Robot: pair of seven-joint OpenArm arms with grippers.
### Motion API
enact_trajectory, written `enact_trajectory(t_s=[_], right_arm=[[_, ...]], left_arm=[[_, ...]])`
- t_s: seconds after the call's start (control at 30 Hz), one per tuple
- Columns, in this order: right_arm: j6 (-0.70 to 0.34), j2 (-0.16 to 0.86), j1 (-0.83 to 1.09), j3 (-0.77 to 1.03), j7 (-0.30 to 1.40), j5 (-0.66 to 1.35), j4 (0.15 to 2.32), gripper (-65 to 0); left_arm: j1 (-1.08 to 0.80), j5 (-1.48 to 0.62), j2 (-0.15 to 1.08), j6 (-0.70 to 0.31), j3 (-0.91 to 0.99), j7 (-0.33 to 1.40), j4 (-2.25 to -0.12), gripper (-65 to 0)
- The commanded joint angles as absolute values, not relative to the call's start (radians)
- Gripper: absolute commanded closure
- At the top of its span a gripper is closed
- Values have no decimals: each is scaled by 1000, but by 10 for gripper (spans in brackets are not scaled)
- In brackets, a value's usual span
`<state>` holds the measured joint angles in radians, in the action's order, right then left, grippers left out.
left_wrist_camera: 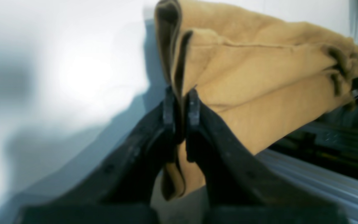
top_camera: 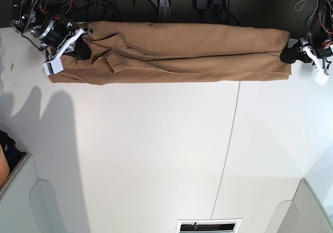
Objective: Layout the t-shirt on the table in an organized manner, then fold the t-shirt properly
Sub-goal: 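Pull the folded strip with both grippers to straighten it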
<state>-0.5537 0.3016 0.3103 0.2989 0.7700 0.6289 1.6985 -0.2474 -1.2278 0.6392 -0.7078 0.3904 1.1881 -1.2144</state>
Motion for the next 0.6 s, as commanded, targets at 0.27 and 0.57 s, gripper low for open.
enact_trajectory(t_s=[0.27,0.57], right_arm=[[-554,313,250,303,752,580,1691,0],[-554,313,96,303,751,580,1497,0]], left_arm=[[-127,-1112,654,-698,373,1143,-1218,0],[-30,-870,654,-698,186,982,-1217,0]])
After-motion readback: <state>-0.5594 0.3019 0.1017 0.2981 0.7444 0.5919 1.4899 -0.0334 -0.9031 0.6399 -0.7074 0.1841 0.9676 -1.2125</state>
